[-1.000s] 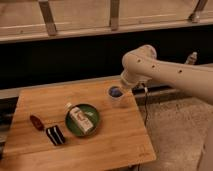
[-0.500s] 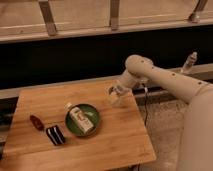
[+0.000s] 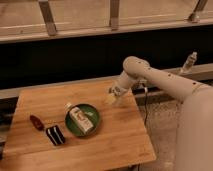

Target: Knock the eraser over

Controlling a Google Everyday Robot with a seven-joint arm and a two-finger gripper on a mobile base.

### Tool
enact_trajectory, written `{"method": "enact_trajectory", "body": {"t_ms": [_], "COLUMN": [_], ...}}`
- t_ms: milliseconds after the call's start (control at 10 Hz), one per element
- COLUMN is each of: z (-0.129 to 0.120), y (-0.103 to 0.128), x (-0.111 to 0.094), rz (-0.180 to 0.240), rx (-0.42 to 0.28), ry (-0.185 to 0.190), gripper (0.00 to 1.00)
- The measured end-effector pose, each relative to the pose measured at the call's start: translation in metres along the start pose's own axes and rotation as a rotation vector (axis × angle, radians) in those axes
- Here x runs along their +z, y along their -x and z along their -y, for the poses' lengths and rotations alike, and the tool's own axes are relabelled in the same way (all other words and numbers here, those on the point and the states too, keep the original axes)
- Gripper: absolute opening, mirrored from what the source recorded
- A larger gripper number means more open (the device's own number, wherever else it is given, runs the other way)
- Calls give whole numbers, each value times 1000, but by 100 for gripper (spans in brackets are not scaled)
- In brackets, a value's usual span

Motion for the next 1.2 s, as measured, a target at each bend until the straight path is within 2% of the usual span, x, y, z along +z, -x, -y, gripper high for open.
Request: {"method": "enact_trajectory", "body": {"t_ms": [200, 300, 500, 700, 800, 1200], "z": [2, 9, 23, 24, 22, -33], "y": [0, -3, -12, -15, -17, -15], "x": [1, 3, 16, 33, 35, 26], "rz": [1, 5, -8, -25, -31, -80], "rx": [5, 25, 37, 24, 20, -39], "ry": [0, 22, 39, 49, 52, 73], "gripper": [0, 0, 0, 0, 0, 0]}}
